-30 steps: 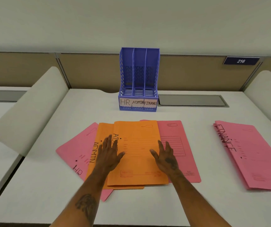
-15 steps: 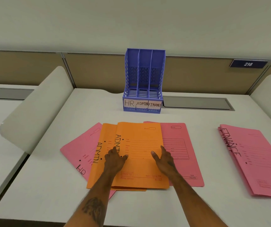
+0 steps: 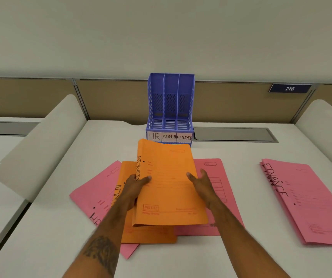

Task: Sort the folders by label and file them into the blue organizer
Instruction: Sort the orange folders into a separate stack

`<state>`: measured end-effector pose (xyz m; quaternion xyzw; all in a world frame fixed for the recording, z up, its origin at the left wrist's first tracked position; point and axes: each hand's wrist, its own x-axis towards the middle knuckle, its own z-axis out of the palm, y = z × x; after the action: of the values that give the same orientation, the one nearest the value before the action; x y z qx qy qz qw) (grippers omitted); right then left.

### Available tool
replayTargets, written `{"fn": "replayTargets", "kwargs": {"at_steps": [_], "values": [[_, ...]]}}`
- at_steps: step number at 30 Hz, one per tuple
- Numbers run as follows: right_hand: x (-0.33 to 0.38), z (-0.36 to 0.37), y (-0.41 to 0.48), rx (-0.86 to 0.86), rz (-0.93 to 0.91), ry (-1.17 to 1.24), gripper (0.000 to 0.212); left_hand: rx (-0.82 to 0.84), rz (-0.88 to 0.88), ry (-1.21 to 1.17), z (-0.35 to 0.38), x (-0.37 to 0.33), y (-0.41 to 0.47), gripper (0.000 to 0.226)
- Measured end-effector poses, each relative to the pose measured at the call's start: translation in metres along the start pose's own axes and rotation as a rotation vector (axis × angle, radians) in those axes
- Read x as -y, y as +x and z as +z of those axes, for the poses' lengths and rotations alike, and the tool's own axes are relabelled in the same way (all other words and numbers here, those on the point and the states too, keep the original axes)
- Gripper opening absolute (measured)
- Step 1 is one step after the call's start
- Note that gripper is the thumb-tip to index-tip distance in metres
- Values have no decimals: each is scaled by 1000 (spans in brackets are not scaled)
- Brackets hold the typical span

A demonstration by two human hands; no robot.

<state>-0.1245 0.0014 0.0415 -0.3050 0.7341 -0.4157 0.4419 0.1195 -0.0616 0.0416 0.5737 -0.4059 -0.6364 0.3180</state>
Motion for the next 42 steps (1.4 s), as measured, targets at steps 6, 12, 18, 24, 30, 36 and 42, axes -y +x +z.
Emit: {"fn": "replayTargets", "kwargs": {"at_steps": [6, 12, 18, 24, 30, 36, 42], "values": [[34, -24, 11, 125, 6, 349, 54, 146, 91, -38, 2, -47, -4, 40], [52, -32, 9, 148, -86, 386, 39, 160, 171, 80, 1, -63, -10, 55], [49, -55, 4, 89, -102, 388, 41, -370, 51, 503, -34, -16, 7, 86], [31, -73, -8, 22, -67, 371, 33, -387, -143, 897, -49, 39, -1, 110], [22, -85, -18, -32, -56, 352, 36, -420, -212, 984, -43, 67, -9, 120], [19, -91, -18, -46, -70, 377, 42, -459, -243, 920, -49, 67, -5, 88], [19, -85, -19, -27, -70, 385, 31, -398, -120, 572, -70, 35, -5, 19]]}}
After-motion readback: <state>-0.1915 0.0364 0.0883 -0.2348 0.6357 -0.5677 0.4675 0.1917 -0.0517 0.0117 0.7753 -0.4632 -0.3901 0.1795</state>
